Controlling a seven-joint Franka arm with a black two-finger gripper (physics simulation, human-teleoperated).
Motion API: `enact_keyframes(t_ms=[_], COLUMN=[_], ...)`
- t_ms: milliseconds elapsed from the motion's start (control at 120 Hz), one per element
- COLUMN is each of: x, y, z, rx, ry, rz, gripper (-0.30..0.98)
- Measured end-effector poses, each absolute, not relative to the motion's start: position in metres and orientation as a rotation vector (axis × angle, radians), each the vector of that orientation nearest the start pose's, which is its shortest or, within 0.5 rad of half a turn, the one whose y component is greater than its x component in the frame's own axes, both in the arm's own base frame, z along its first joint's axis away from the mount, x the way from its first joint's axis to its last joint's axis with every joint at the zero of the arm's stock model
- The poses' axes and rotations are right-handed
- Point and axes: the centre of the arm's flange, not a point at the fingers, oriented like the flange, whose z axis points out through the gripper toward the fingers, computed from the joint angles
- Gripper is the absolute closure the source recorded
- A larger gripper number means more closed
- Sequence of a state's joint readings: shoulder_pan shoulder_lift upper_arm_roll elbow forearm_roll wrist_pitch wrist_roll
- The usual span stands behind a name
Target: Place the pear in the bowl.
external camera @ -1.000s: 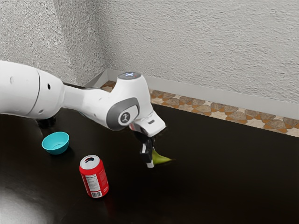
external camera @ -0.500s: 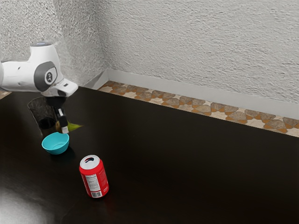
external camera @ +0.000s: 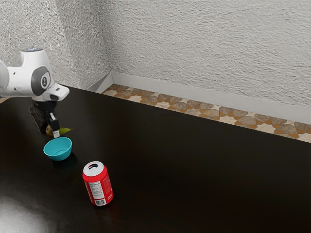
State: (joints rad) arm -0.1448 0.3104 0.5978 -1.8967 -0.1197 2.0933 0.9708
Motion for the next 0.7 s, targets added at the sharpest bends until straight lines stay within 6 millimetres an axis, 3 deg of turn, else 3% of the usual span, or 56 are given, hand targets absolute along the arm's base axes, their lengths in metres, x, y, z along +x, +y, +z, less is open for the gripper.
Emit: enact_keyframes(t_ms=[83,250,417,458,500,567,617,650,700], x=[0.558,0.557,0.557,0.557,0.564,0.58,0.573,0.565,0.556], y=[0.245,0.245,0.245,0.244,0.236,0.185,0.144,0.12,0.086], z=[0.361,0.361,0.363,0.373,0.414,0.53,0.607,0.64,0.662], rx=[-3.039,-3.056,-3.061,-3.059,-3.027,-2.916,-2.87,-2.859,-2.858], ry=[0.726,0.722,0.729,0.736,0.779,0.932,1.011,1.05,1.096], rz=[0.123,0.105,0.094,0.073,0.008,-0.138,-0.219,-0.236,-0.215], gripper=[0.41,0.19,0.09,0.07,0.06,0.04,0.03,0.03,0.02])
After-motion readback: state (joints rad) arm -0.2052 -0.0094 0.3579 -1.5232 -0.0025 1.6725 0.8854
